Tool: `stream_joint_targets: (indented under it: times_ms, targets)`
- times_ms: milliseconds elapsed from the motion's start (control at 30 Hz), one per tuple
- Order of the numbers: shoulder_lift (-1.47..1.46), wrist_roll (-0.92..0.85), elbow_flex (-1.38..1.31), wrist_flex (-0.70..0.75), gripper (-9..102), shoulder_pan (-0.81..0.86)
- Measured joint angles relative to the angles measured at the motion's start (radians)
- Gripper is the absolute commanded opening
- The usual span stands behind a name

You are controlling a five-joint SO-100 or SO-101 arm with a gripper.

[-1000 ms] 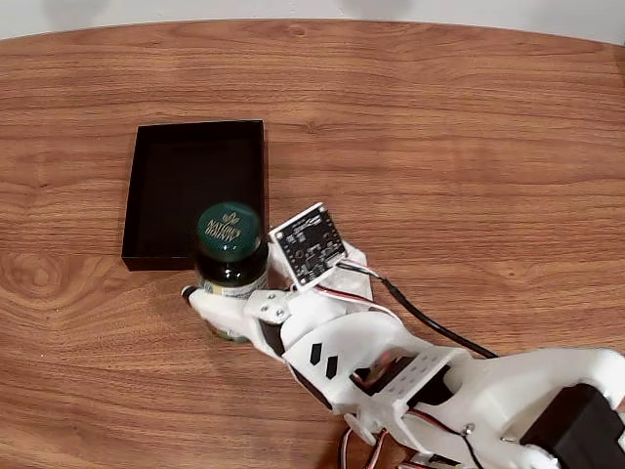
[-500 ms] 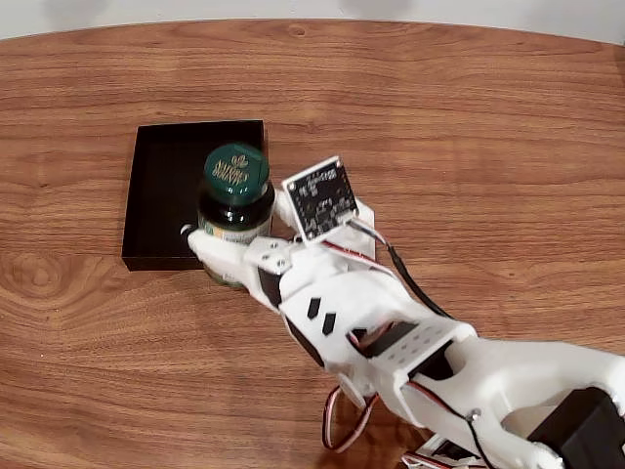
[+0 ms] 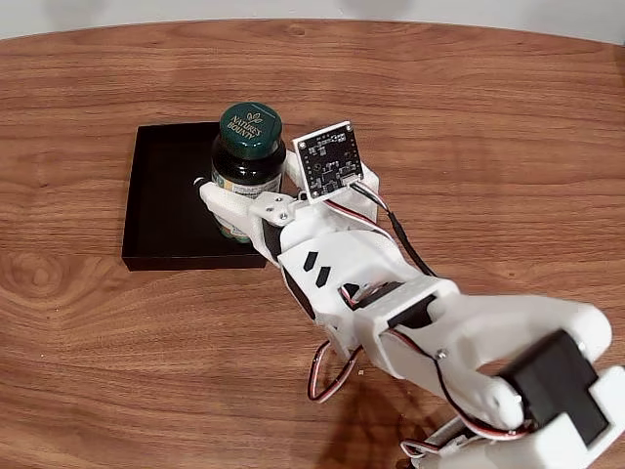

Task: Pick up the pill bottle and place it in the black box.

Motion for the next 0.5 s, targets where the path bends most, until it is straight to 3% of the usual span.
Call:
stream_joint_targets:
  times_ms: [500]
  targets:
    - [-0.133, -0.044, -0.170, -0.015, 26, 0.080]
